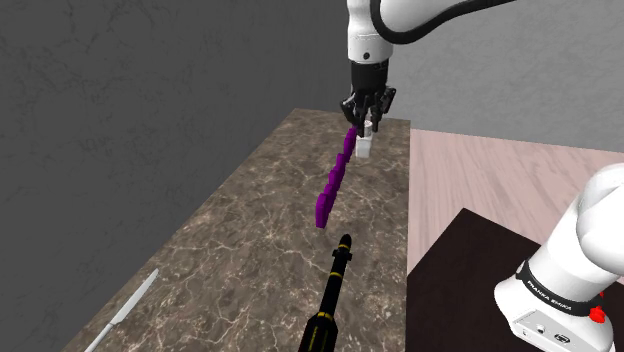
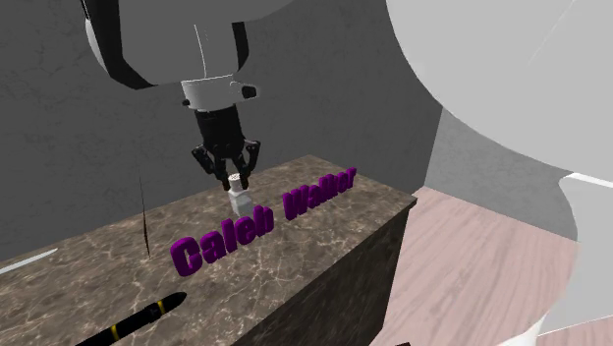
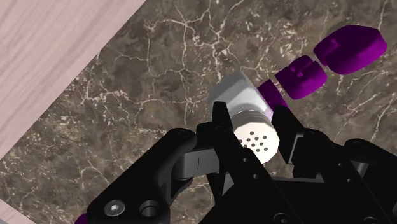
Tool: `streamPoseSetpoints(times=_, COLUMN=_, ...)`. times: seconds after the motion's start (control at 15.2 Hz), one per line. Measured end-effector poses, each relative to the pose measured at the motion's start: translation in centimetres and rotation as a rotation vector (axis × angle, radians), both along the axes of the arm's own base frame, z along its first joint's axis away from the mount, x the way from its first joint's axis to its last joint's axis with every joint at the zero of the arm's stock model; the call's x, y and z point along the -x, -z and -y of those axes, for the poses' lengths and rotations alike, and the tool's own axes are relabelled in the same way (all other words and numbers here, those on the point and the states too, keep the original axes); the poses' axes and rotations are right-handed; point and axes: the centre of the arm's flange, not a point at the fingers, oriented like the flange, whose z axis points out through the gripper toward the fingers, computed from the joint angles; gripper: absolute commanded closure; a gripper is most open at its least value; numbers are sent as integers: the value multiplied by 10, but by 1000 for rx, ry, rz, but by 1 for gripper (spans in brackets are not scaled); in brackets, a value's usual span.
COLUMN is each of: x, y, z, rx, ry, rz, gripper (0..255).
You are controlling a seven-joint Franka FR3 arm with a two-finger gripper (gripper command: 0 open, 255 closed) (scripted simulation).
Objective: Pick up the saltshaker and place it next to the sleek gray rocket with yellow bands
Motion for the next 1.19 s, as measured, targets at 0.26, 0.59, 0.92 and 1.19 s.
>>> streamPoseSetpoints(times=0.26, x=6, y=1, z=-55, rx=0, ry=-1, rz=0, gripper=255)
streamPoseSetpoints(times=0.59, x=15, y=-2, z=-116, rx=0, ry=0, rz=0, gripper=255)
streamPoseSetpoints(times=0.92, x=26, y=0, z=-184, rx=0, ry=-1, rz=0, gripper=255)
streamPoseSetpoints(times=1.19, x=31, y=-1, z=-236, rx=0, ry=0, rz=0, gripper=255)
